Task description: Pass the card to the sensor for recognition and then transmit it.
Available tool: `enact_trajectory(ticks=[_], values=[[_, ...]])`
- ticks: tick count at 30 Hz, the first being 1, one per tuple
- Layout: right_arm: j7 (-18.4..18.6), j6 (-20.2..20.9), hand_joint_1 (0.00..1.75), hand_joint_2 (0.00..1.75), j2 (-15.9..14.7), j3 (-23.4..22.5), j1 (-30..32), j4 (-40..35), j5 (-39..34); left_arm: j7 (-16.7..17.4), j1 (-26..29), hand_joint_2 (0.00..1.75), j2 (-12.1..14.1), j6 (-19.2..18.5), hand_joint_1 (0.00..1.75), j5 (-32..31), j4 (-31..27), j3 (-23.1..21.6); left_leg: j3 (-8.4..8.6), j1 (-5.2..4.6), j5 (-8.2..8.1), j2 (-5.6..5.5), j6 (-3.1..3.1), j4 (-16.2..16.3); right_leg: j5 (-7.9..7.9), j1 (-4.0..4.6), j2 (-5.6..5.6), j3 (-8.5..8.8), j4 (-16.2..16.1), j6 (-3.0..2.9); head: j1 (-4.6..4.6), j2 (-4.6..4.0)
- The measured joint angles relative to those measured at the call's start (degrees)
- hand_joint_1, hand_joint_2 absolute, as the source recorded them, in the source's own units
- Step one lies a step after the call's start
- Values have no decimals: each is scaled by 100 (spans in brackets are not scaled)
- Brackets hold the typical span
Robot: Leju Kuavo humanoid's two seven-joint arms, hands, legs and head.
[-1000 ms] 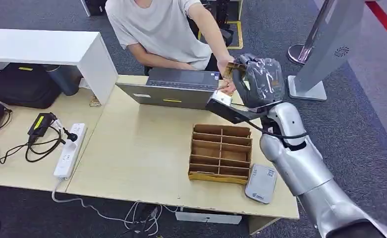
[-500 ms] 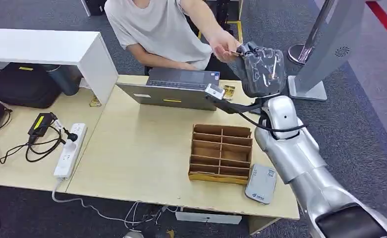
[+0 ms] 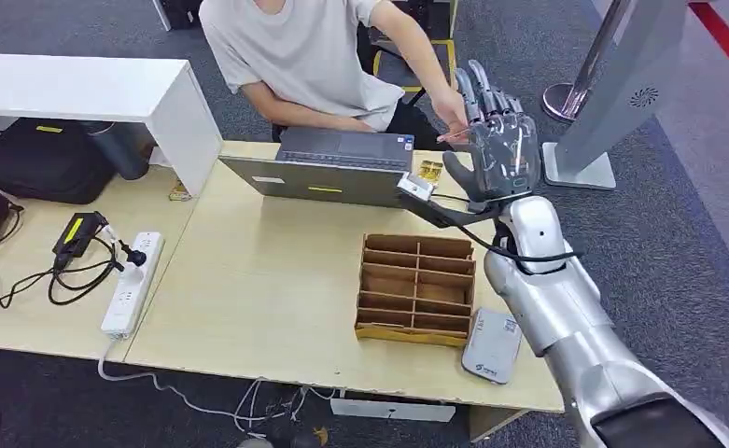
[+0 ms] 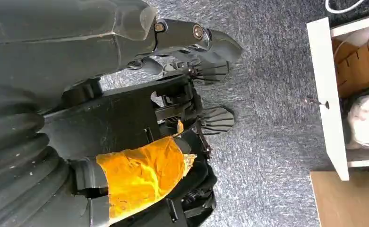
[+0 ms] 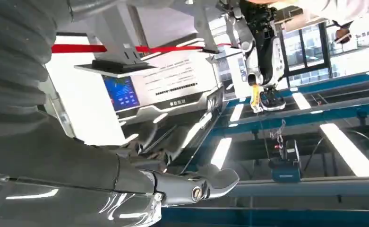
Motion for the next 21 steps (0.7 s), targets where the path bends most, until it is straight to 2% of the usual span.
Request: enact_trajectory(ticks=[6,9,12,16,17,21], values=[[-115,19,0,175,13,-39,9,70,-63,9,0,175,-4,-48,0,11,0,31,-1,0,0,-1,0,0,0,0,0,0,0,0,0,0],[-190,273,0,175,4,-37,30,107,-170,7,10,175,13,-129,0,76,0,63,1,0,-1,1,0,0,0,0,1,-3,-1,0,0,0],[-157,297,0,175,-136,-35,100,129,-223,-20,48,175,48,-142,0,96,0,114,0,0,0,0,0,1,0,0,0,-4,-4,0,0,0],[61,199,0,175,-615,-76,103,451,-232,-48,120,175,116,-157,0,109,0,164,0,-1,0,-21,1,9,-1,1,-21,3,-9,1,-4,0],[201,89,0,175,-917,-125,103,693,-216,-55,142,175,155,-175,0,96,0,170,-1,-2,0,-22,1,11,-1,1,-23,4,-9,2,-2,0],[615,79,0,175,-1686,-411,156,1093,35,-92,255,175,254,-243,0,96,0,183,-17,-10,-3,-56,17,21,2,-3,-51,5,-14,12,4,0]])
